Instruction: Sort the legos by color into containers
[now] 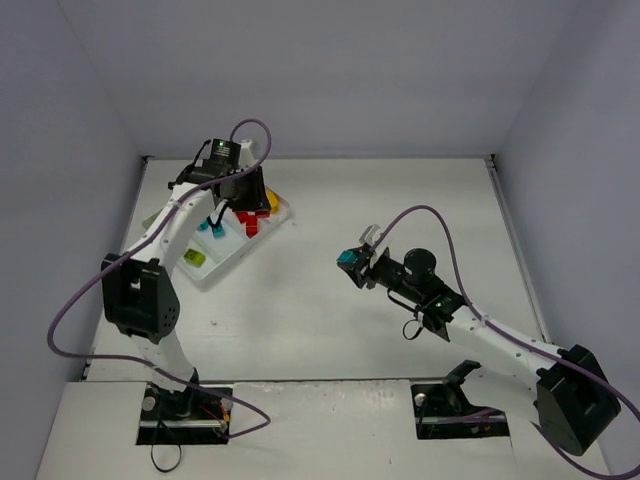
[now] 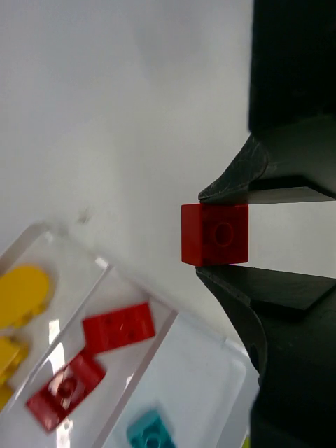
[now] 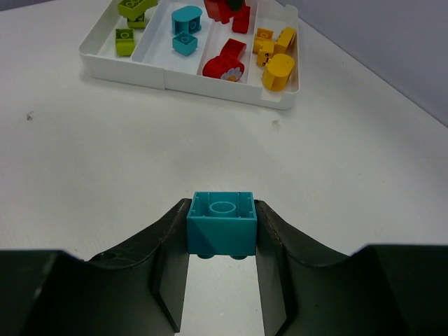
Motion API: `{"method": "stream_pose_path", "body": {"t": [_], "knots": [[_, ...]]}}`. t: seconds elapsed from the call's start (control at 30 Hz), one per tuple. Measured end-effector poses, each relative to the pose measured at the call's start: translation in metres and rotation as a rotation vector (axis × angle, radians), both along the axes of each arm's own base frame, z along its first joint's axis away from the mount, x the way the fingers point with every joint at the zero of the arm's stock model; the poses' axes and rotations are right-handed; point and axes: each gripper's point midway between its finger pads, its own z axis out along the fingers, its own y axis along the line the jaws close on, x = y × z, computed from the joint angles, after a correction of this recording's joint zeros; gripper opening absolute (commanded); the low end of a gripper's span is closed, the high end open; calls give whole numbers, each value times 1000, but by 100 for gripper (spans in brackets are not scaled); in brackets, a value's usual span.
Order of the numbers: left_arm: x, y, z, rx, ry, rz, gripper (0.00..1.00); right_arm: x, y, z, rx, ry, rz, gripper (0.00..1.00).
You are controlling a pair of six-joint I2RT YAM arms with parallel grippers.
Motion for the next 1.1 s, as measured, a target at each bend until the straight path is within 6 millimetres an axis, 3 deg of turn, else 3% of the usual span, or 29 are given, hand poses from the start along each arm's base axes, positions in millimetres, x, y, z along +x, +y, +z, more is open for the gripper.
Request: {"method": "stream_pose_path", "body": {"t": [0.13,0.2,0.33,0.47,0.6,0.73,0.93,1.1], "knots": [[50,38,-39,117,40,146,0,-3,-1,6,29,3,-5,5],[69,54,-60,164,63,200,6,-4,-2,6,38,11,-8,5],[95,84,-92,227,103,282,9,-7,-2,6,53,27,-8,5],[124,107,-99,248,88,347,12,-8,-1,5,63,40,-7,5],[145,126,-97,253,62,396,23,-9,0,6,69,45,2,5],[154,138,-101,257,63,429,36,-9,1,7,72,42,6,5],[149,140,-108,261,90,436,55,-8,3,1,65,57,8,6],[139,137,-111,253,111,429,60,-8,4,-5,56,71,15,8]]}}
